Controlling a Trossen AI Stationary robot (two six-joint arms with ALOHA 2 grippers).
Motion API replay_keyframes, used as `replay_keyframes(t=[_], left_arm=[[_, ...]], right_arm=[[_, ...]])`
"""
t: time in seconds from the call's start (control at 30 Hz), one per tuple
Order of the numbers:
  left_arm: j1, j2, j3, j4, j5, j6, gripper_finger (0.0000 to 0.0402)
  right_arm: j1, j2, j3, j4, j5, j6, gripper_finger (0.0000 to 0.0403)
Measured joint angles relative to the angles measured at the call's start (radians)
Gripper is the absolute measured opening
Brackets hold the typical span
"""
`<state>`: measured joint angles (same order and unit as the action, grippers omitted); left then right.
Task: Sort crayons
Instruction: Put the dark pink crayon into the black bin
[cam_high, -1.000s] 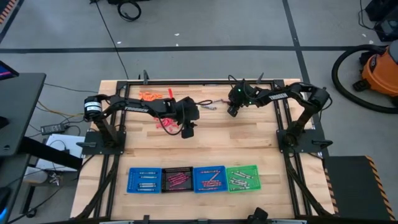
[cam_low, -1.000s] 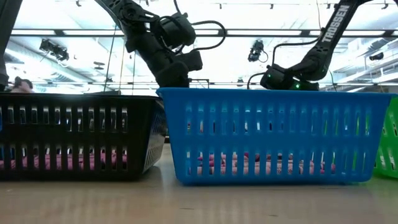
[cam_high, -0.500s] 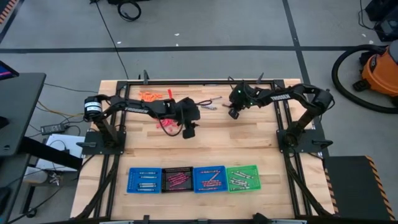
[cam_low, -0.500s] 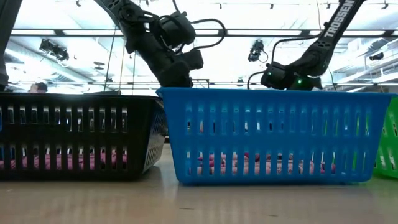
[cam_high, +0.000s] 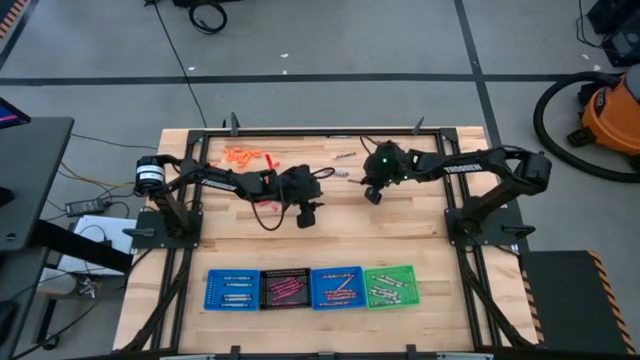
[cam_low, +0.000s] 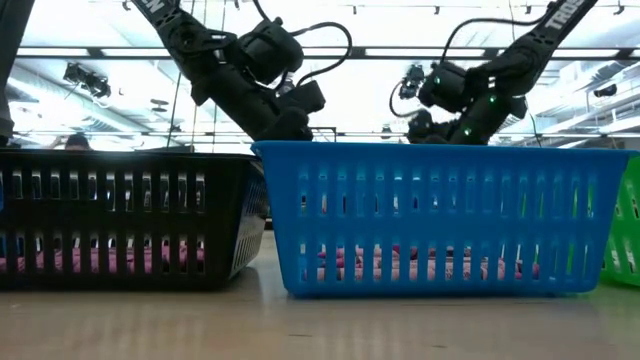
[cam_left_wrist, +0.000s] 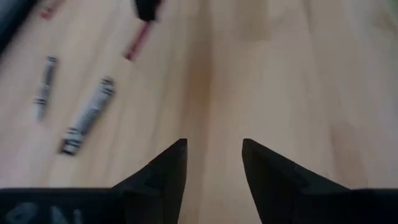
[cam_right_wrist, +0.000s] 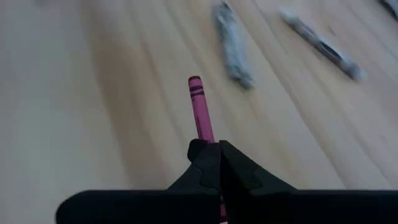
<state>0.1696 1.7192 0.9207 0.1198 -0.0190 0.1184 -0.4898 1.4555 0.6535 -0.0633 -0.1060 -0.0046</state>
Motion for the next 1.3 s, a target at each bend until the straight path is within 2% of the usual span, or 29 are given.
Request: replay_keyframes(t=[0.17,0.37,0.77,0.9,1.07,1.17,1.3], left_arm=[[0.002,0.019,0.004,0.082,-0.025,0.036,0.0205],[0.000,0.064,0.042,0.097,-0.026,0.097,0.0247],[0.002,0.098,0.066,0.125,-0.059,0.132,0.0249],[0.000,0.098,0.066,0.091,-0.059,0.128,0.0249],[0.001,0.106,0.066,0.110,-0.032,0.049,0.0249],[0.002,0.144,0.067,0.124,-0.009,-0.023,0.0249],[-0.018,0.213,0.116,0.115,-0.028,-0.044,0.0248]], right_arm=[[0.078,-0.018,0.001,0.035,0.004,0.031,0.0007],[0.138,-0.018,0.001,0.086,0.005,0.067,0.0007],[0.217,-0.018,0.003,0.184,-0.017,0.115,0.0007],[0.220,-0.018,0.003,0.116,0.045,0.092,0.0008],[0.203,-0.018,0.003,0.100,0.075,0.083,0.0030],[0.206,-0.018,0.003,0.098,0.093,0.107,0.0045],[0.215,-0.024,0.003,0.074,0.128,0.139,0.0053]])
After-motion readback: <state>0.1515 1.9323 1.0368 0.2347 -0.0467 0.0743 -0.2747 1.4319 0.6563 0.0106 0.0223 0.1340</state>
